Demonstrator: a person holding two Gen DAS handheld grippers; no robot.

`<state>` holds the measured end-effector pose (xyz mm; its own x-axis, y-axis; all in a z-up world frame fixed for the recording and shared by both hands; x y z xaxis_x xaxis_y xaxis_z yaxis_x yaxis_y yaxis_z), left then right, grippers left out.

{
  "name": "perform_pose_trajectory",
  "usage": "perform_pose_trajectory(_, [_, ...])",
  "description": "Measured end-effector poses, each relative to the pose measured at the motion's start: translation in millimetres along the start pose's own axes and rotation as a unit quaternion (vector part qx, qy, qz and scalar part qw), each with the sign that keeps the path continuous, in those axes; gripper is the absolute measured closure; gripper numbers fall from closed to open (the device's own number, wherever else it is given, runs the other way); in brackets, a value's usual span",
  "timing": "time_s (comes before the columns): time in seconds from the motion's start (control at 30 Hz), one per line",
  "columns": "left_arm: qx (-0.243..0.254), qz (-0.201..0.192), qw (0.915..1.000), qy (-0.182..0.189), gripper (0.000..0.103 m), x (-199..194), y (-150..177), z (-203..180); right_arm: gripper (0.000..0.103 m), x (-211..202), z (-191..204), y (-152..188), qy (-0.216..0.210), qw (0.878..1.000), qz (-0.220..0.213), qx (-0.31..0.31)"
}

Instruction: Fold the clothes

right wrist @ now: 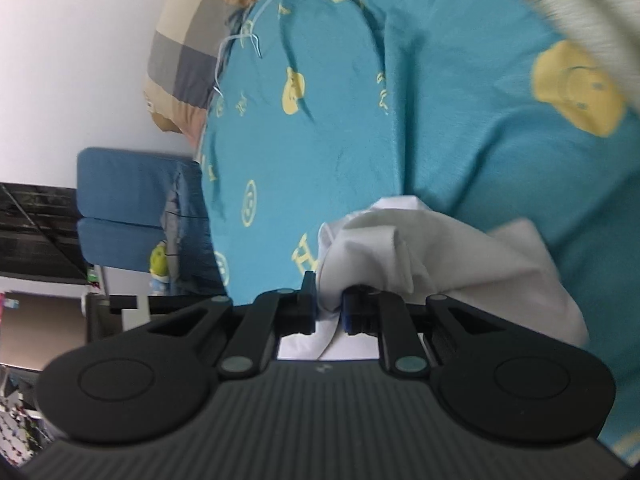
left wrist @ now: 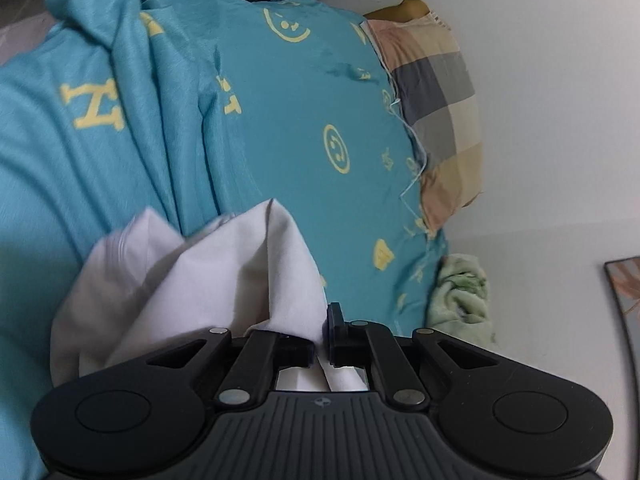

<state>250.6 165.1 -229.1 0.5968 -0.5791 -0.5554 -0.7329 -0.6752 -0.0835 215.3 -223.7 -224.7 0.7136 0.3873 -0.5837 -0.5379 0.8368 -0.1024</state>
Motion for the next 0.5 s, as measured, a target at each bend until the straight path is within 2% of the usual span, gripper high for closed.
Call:
perform_pose_trajectory(0.13, [0.008, 0.001, 0.9999, -0.010, 0.097, 12, -11, 9, 0.087, 28, -3, -7, 0.002, 1.000, 0.012, -0.024])
perform_pose_trajectory(0.2, [0.019, -0.002, 0.9998, -0.012, 0.096, 14, -16, 11, 0.086, 34, 0, -9, -0.012, 0.999, 0.015, -0.040])
perform_pose_trajectory(0.27, [0.034, -0.003, 0.9994, -0.009, 0.088, 13, -17, 8, 0.085, 36, 3, -10, -0.026, 0.998, 0.016, -0.052])
perform_pose_trajectory(0.3, [0.045, -0.004, 0.9989, -0.008, 0.084, 12, -16, 5, 0.080, 35, 5, -9, -0.032, 0.998, 0.014, -0.059])
perform_pose_trajectory(0.37, [0.089, -0.019, 0.9958, -0.011, 0.061, 2, -11, -5, 0.063, 30, 11, -7, -0.049, 0.996, 0.005, -0.079])
perform_pose_trajectory(0.43, [0.135, -0.035, 0.9901, -0.015, 0.048, -9, -6, -15, 0.037, 22, 22, -4, -0.066, 0.991, -0.013, -0.113])
perform_pose_trajectory(0.5, [0.196, -0.050, 0.9791, -0.021, 0.038, -19, 3, -28, 0.034, 13, 37, -3, -0.071, 0.984, -0.035, -0.162])
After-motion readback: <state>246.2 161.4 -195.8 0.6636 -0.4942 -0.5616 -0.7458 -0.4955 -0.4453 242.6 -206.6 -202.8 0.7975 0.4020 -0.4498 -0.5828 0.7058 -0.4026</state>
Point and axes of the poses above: each gripper's, at about its wrist camera, not at the fingertips, and x roughly the way its jaws point, z to its left, y to its underside, the point moved 7 cm from there along x, roughly the way its jaws point, and after that the axes turned 3 degrees about -x, right-handed, at the moved point
